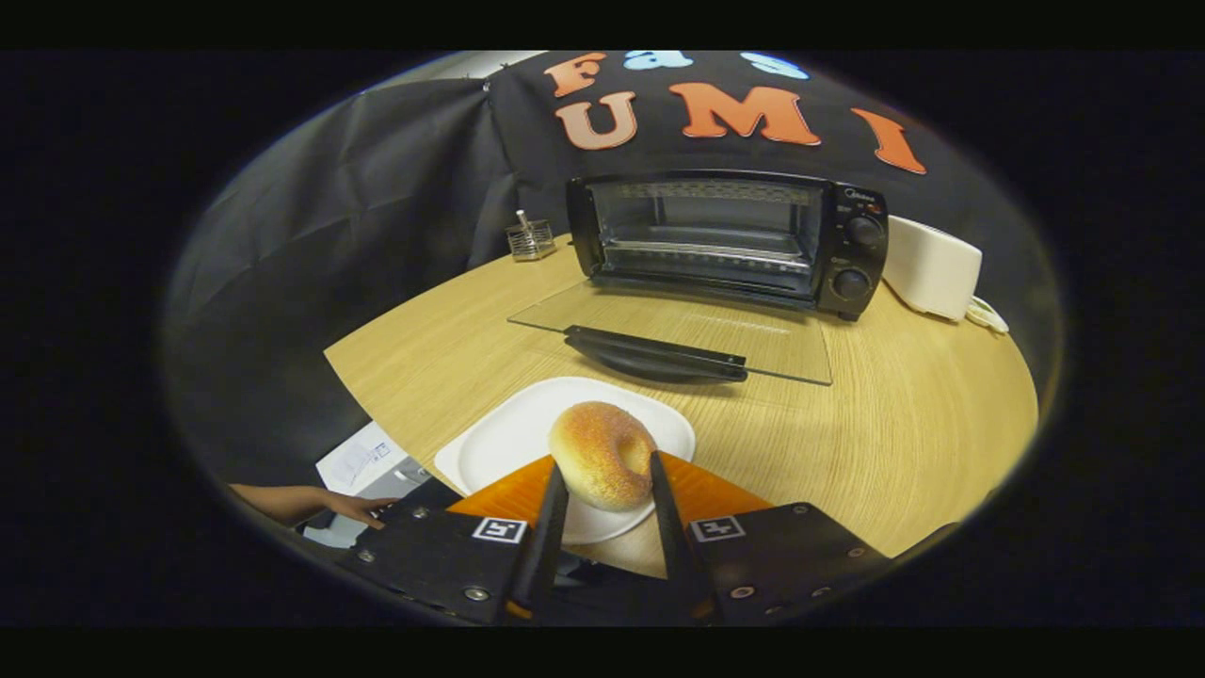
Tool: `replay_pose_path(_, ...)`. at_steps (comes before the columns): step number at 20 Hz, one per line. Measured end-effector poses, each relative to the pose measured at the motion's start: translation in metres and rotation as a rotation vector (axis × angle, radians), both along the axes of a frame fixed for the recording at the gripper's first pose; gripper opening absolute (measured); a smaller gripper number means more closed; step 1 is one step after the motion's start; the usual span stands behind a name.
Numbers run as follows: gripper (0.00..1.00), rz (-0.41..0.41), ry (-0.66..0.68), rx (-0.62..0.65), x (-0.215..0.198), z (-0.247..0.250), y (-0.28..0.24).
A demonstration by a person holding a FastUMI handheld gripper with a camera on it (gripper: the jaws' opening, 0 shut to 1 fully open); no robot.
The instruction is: Open the toaster oven, put the food inside, and close the toaster oven door.
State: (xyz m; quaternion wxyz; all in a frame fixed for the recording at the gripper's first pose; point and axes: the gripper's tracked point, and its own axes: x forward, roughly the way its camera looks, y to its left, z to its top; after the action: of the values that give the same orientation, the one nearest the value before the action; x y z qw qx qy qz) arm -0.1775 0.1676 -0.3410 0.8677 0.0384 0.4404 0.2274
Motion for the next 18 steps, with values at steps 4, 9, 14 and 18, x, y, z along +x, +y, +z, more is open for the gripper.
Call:
replay_pose_path(4, 0.43, -0.047, -0.022, 0.068, 0.013, 0.011, 0.003)
replay_pose_path(9, 0.33, -0.164, -0.062, 0.186, 0.049, 0.028, 0.004)
replay_pose_path(14, 0.29, -0.216, -0.12, 0.293, 0.083, 0.05, 0.015)
replay_pose_path(18, 0.29, -0.253, -0.144, 0.415, 0.114, 0.071, 0.03)
